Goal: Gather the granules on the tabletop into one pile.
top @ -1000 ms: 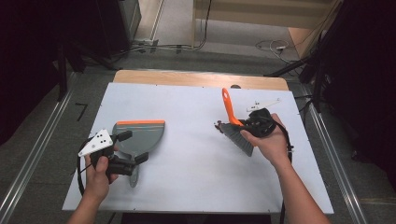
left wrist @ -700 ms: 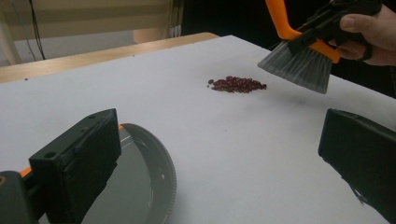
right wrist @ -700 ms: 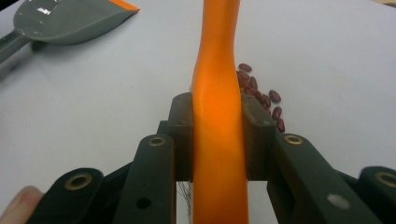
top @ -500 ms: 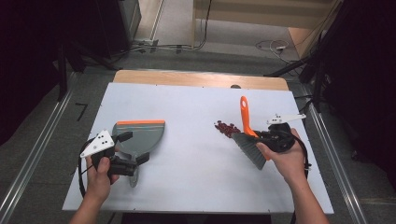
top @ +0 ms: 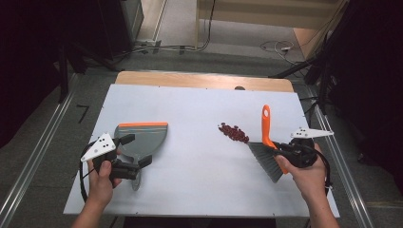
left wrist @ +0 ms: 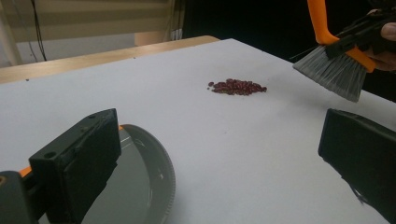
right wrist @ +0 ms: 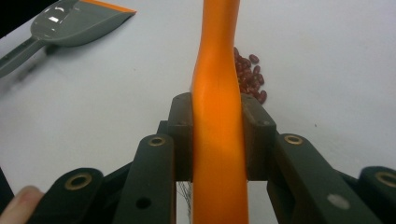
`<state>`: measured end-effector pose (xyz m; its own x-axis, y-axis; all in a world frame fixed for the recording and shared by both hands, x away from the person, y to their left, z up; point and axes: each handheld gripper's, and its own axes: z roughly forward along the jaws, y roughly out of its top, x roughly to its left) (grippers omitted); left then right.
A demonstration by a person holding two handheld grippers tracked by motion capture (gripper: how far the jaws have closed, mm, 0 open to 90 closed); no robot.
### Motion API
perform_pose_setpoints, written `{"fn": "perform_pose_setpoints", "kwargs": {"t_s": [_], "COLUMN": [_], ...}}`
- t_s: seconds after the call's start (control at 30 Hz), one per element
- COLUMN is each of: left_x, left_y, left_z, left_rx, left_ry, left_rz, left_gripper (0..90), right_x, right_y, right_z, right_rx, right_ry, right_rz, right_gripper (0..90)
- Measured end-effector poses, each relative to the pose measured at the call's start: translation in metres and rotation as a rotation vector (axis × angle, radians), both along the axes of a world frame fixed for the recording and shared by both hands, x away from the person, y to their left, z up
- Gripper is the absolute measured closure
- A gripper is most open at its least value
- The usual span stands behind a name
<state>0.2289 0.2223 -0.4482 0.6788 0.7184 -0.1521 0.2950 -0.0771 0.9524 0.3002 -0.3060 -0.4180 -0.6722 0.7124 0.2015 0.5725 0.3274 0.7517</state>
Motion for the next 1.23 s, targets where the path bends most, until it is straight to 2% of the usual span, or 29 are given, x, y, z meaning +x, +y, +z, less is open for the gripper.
{"fn": "perform_pose_setpoints", "kwargs": {"t_s": [0.47, 0.93, 1.23], "left_x": [0.001, 0.001, 0.0], "left_y": [-0.002, -0.001, -0.002], "left_z": [-0.002, -0.004, -0.003], "left_rx": [0.012, 0.009, 0.009], "left_ry": [-0.008, -0.009, -0.012], "left_rz": [0.001, 0.002, -0.001], "left_gripper": [0.0, 0.0, 0.0], "right_x": [-0.01, -0.005, -0.004], "right_y": [-0.034, -0.04, -0.036], "right_z": [-0.009, -0.015, -0.019], "right_rx": [0.046, 0.047, 0.037], "right_ry": [0.003, 0.005, 0.012], "right_rz": [-0.054, -0.08, -0.078], "right_gripper": [68.8, 68.7, 68.7]}}
